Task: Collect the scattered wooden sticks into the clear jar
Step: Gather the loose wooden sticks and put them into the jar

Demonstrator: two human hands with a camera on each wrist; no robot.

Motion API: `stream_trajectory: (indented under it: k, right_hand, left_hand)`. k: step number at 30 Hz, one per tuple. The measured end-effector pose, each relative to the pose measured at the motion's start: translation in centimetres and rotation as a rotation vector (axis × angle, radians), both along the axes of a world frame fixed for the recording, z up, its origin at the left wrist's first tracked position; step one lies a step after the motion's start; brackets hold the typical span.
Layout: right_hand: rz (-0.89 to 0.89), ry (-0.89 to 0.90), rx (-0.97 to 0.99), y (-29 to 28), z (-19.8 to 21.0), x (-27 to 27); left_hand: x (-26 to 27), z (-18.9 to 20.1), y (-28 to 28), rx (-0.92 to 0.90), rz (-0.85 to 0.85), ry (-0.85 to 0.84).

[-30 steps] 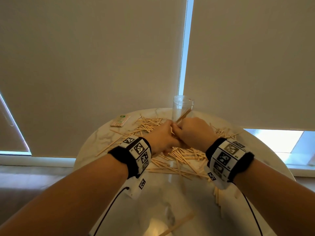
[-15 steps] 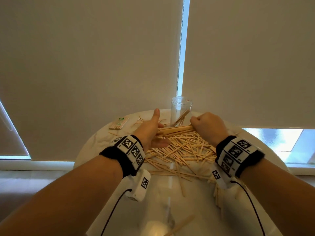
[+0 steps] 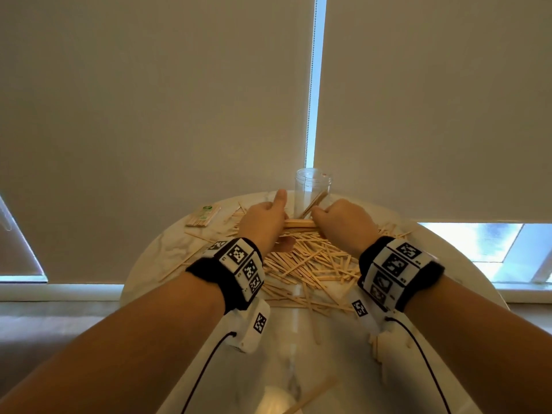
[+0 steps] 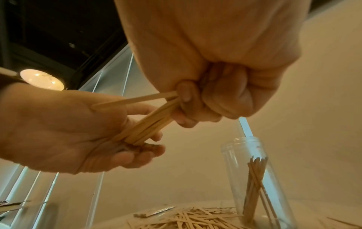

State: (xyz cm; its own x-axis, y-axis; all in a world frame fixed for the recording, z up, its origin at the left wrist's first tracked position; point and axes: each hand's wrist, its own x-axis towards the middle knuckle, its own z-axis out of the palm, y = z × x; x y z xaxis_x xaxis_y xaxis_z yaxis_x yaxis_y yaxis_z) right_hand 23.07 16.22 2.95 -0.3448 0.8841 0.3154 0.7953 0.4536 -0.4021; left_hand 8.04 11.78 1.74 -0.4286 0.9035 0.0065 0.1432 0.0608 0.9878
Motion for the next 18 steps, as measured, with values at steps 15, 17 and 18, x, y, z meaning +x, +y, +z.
stream_trajectory:
  k: [15,17,18]
  right_hand:
    - [-0.030,0.032,0.039,0.8,-0.4,0.3]
    - [-0.051,0.028,-0.014,1.7,0.0,0.4]
    - [-0.053,0.024,-0.049,2.4,0.3,0.6]
  left_hand:
    - [-0.7,-0.9,2.2,0.130,-0.054,0.457]
    - [-0.6,-0.8,3.0,0.104,-0.108,0.390]
    - [-0.6,-0.5,3.4,0.091,-0.147,0.335]
